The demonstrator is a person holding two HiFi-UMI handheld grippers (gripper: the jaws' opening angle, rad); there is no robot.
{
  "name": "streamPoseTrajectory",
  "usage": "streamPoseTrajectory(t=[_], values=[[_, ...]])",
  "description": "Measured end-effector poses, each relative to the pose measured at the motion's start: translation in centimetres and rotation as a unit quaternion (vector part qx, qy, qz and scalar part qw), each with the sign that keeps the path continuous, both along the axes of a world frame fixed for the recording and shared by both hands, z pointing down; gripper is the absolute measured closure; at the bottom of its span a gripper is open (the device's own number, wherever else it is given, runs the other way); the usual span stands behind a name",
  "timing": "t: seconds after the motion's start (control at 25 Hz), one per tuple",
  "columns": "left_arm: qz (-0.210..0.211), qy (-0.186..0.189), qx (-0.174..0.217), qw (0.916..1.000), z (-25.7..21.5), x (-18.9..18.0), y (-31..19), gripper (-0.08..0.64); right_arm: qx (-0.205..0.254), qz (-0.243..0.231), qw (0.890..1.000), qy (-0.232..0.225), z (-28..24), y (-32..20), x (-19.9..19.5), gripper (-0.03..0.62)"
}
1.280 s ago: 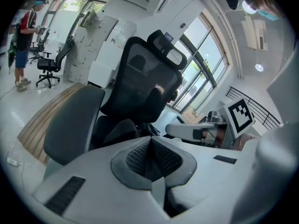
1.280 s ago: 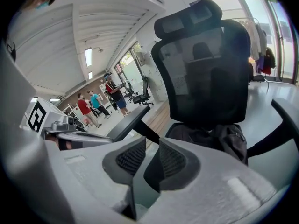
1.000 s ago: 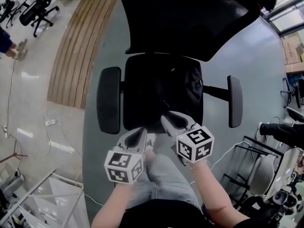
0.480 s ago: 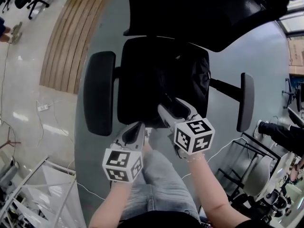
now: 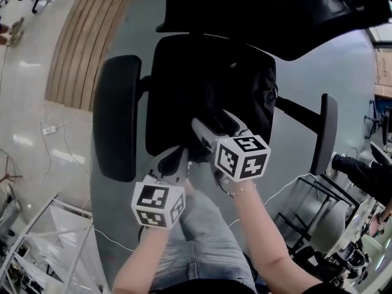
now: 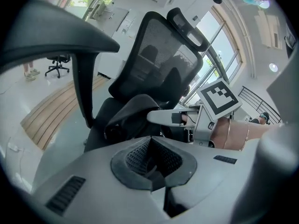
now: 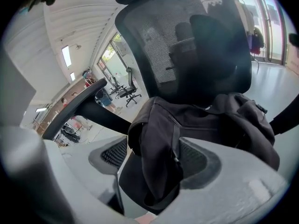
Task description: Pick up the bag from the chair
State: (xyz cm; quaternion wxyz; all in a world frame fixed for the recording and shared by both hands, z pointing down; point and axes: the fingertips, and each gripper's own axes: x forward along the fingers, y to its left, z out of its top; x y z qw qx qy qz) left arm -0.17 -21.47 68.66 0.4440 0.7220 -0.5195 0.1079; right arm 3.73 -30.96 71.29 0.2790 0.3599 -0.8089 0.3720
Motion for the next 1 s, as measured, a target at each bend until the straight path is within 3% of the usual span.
streamPoseTrajectory(t=[0.4, 0.72, 1.0], values=[[0.012, 0.022, -0.007, 0.9997, 1.7, 1.0, -0.6, 0.543, -0.014, -0.007, 0.999, 0.036, 4.5, -1.8, -1.4, 0.25], [0.012, 0.021, -0.009, 0.9997, 2.0, 0.7, -0.5, 0.543, -0.014, 0.0, 0.999, 0.036, 5.4, -2.0, -0.1, 0.492], [0.021, 0.023, 0.0, 0.9995, 1.1, 0.9, -0.8, 0.543, -0.025, 0.021, 0.999, 0.009, 4.9, -1.0, 0.3, 0.541]])
